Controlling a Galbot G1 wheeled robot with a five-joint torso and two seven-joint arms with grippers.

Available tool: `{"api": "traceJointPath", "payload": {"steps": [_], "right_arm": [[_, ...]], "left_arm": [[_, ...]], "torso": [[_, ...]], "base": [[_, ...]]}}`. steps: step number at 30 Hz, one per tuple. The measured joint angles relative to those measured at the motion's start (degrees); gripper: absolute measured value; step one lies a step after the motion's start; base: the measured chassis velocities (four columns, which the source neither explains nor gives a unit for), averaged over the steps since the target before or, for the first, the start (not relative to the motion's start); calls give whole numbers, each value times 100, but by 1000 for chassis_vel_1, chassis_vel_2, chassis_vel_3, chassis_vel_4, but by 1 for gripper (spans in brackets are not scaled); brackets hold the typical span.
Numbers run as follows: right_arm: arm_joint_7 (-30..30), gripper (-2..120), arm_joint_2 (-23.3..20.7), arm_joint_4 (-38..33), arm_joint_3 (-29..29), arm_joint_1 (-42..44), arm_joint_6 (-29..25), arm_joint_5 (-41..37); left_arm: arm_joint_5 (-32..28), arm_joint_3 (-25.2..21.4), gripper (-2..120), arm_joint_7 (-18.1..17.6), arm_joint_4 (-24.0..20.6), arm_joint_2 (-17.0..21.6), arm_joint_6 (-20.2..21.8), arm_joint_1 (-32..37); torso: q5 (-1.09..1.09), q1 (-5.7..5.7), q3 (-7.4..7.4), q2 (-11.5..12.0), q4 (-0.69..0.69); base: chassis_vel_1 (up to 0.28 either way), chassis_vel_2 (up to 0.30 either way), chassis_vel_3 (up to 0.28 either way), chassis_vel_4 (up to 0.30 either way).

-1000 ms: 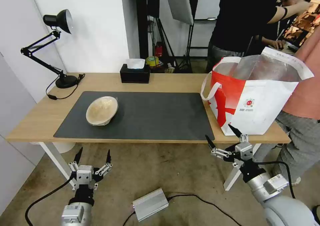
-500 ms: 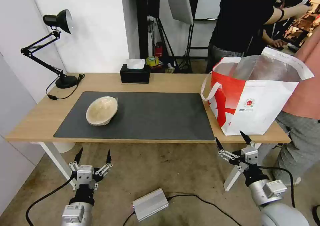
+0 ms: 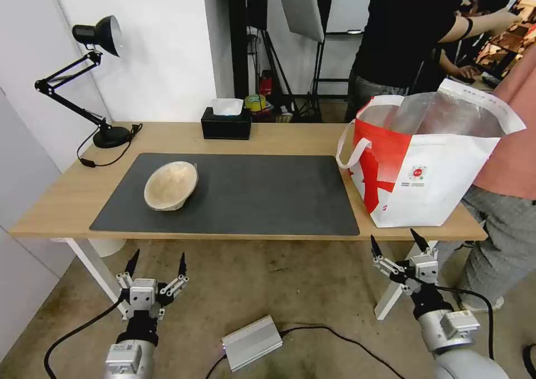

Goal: Pick up the trash from the table and place it into the takeout bag.

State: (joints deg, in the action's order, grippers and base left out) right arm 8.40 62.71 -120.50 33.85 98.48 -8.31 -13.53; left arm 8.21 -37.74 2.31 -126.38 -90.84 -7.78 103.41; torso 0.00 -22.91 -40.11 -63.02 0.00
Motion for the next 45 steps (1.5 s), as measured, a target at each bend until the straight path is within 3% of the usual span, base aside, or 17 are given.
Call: {"api": "traceJointPath", "payload": {"steps": [45], "right_arm": [[339,100,237,114,-52,132,-7,270]], "left_arm": [[-35,-1,100,1,-121,-13,15,-15]], "torso": [[0,0,0,0,0]], "base": [[0,0,0,0]]}}
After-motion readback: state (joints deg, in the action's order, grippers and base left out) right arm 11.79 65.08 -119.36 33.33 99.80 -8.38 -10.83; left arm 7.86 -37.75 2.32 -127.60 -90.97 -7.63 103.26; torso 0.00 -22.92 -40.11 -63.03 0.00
